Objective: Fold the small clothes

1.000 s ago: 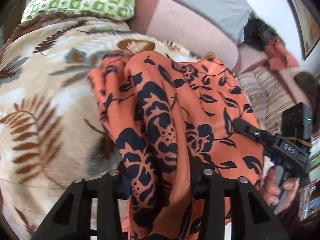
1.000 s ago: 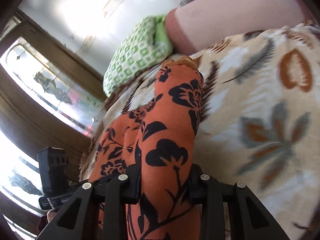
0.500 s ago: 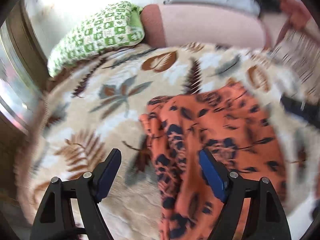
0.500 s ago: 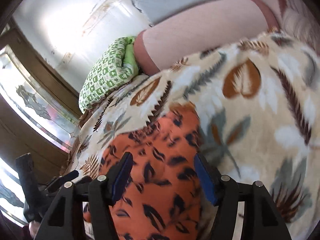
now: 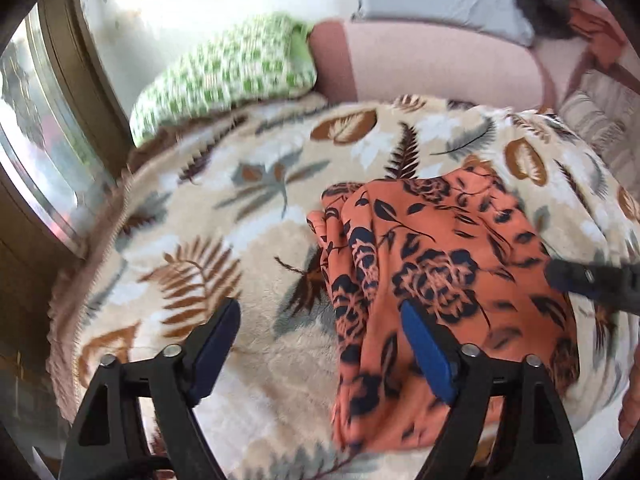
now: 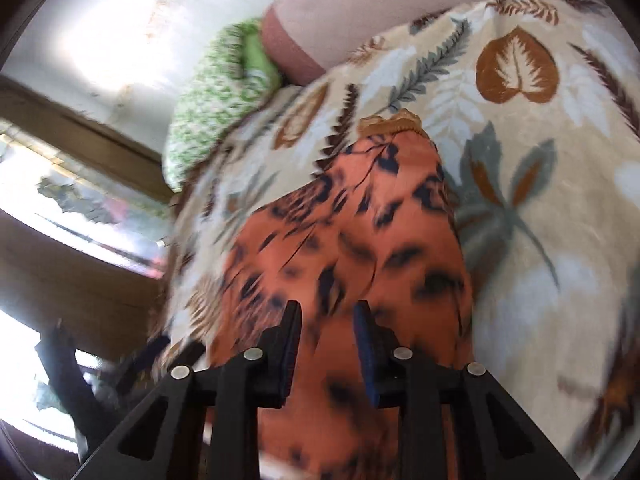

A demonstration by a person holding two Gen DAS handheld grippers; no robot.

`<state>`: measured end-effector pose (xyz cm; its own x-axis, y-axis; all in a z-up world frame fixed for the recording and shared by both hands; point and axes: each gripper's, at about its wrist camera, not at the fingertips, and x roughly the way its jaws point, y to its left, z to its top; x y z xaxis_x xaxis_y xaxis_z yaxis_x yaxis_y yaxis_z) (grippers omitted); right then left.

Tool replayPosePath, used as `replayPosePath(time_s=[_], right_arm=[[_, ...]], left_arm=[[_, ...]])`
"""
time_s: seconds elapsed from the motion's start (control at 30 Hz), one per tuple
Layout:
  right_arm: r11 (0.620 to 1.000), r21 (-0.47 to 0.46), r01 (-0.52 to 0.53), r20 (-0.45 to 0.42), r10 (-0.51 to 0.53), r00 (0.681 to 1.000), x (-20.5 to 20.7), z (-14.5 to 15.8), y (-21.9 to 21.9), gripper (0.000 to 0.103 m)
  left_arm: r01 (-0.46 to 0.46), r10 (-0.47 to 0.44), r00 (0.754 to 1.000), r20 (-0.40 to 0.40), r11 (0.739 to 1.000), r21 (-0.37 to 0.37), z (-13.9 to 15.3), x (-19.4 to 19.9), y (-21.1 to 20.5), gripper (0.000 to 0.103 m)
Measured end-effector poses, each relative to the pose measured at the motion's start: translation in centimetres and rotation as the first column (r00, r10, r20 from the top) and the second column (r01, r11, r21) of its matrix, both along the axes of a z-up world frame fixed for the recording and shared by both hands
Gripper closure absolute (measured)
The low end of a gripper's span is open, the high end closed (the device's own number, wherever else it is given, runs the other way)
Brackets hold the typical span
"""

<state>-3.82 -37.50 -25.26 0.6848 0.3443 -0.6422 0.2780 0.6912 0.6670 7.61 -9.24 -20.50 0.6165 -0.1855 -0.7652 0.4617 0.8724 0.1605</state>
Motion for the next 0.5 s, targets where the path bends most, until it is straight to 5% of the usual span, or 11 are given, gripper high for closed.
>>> replayPosePath(time_s=[0.1,0.17,0.23,0.33,0.5], right_arm=[[0.995,-0.095,-0.010,-0.018,0.009,1.000,-3.2,-1.3,2.7,0.029],[0.983,-0.172,-0.064,-0.075,0.051,0.996,-3.2,-2.8,4.4,0.029],[0.978,-0.198,-0.067,-0.094,0.049,0.994,-3.3,-1.9,5.1,0.030],[0.983,-0.181,-0.029,-0.029,0.024,0.999,-4.8,1.8,4.6,0.030],[0.962,-0.251,0.110,0.209,-0.057,0.976,-10.0,11.3,3.8,0.030]], left_arm=[[-0.001,0.003,0.999,-0.047,0.999,0.052,-2.4,-0.6,0.6,0.005],[-0.034,0.052,0.983,-0.174,0.994,0.103,-5.6,0.5,1.0,0.005],[-0.059,0.071,0.968,-0.241,0.997,0.054,-5.8,0.6,1.8,0.006],[-0.046,0.043,0.988,-0.148,0.999,-0.018,-1.5,-0.6,2.6,0.006],[-0.016,0.023,0.999,0.047,0.991,-0.134,7.6,-3.7,3.5,0.006]])
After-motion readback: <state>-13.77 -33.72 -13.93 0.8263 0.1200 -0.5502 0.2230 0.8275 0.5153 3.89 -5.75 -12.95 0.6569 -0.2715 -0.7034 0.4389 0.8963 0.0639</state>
